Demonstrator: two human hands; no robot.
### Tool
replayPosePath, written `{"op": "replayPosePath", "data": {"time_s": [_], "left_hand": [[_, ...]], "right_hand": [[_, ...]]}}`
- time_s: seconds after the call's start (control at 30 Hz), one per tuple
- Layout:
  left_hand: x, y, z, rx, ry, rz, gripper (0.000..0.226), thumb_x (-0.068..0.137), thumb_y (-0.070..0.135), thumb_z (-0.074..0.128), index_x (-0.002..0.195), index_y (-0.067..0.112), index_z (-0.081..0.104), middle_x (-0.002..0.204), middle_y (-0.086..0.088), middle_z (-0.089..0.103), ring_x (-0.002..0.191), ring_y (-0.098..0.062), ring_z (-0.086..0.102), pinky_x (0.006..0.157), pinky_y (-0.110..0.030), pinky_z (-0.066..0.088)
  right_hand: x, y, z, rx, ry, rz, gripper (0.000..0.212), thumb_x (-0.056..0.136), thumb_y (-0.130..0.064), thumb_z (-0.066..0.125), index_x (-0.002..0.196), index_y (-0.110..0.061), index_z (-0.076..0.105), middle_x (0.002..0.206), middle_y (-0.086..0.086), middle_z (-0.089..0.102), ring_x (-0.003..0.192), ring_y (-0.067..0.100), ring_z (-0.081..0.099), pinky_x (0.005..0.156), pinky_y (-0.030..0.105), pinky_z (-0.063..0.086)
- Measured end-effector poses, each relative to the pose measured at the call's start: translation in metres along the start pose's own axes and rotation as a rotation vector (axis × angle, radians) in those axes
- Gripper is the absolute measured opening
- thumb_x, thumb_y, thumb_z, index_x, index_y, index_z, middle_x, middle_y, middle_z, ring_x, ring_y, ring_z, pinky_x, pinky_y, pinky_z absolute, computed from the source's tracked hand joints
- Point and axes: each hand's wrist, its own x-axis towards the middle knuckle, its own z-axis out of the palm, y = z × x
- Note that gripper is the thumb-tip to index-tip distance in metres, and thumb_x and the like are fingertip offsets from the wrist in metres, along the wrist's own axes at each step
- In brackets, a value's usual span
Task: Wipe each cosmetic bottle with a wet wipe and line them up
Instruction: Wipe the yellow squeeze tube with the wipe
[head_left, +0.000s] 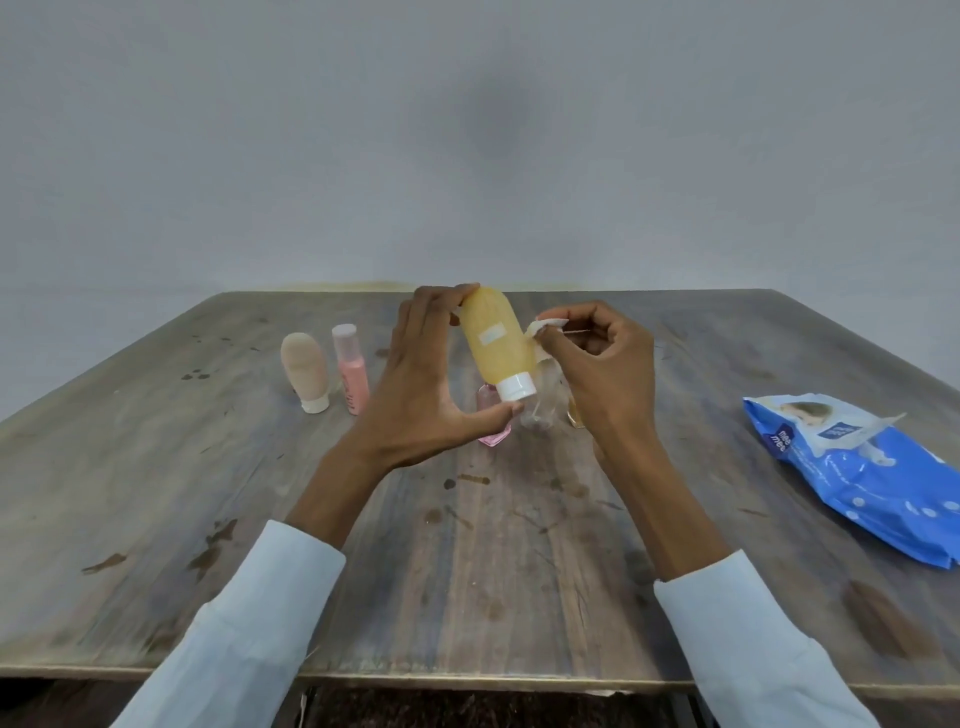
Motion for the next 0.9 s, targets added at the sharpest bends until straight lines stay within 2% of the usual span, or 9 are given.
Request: {"op": "replayPosePath", "data": {"time_s": [0.13,0.3,0.57,0.73,0.9], "left_hand": [[0.001,-0.002,0.001,0.055,-0.028,0.004,0.106,0.070,0.053,0.090,0.154,0.015,0.038,0.141,-0.001,0.042,0.128,-0.022,0.046,0.106,-0.047,0.046],[0.001,-0.005,0.003,0.120,-0.022,-0.003,0.105,0.069,0.051,0.089,0.154,0.013,0.039,0.138,-0.002,0.044,0.125,-0.023,0.046,0.104,-0.047,0.044],[0.001,-0.005,0.002,0.077,0.063,-0.053,0.102,0.071,0.057,0.084,0.153,0.015,0.041,0.136,0.001,0.045,0.122,-0.021,0.047,0.101,-0.049,0.047],[0.001,-0.009,-0.001,0.085,0.067,-0.069,0.106,0.068,0.051,0.094,0.153,0.015,0.041,0.137,0.000,0.045,0.123,-0.021,0.047,0.101,-0.048,0.048],[0.001,-0.009,-0.005,0.136,0.054,-0.051,0.106,0.067,0.055,0.094,0.150,0.013,0.043,0.137,-0.001,0.045,0.124,-0.023,0.048,0.102,-0.046,0.045]], "right_hand": [[-0.003,-0.010,-0.003,0.000,0.078,-0.213,0.010,0.091,-0.003,0.077,0.095,-0.012,0.077,0.093,-0.005,0.078,0.087,0.013,0.074,0.078,0.023,0.059],[-0.013,-0.013,0.010,-0.109,-0.043,-0.420,0.014,0.092,0.003,0.072,0.099,-0.009,0.075,0.103,0.001,0.071,0.096,0.019,0.073,0.080,0.028,0.062],[-0.013,-0.004,0.015,-0.285,-0.226,-0.529,0.041,0.086,0.014,0.063,0.118,-0.009,0.074,0.116,-0.001,0.069,0.110,0.015,0.071,0.097,0.032,0.060],[-0.011,-0.004,0.013,-0.335,-0.225,-0.526,0.037,0.092,0.007,0.071,0.122,-0.014,0.073,0.118,-0.007,0.072,0.110,0.011,0.070,0.097,0.032,0.060],[-0.010,-0.002,0.012,-0.341,-0.234,-0.535,0.026,0.094,0.001,0.077,0.117,-0.013,0.079,0.111,-0.004,0.070,0.101,0.008,0.072,0.089,0.022,0.061]]}}
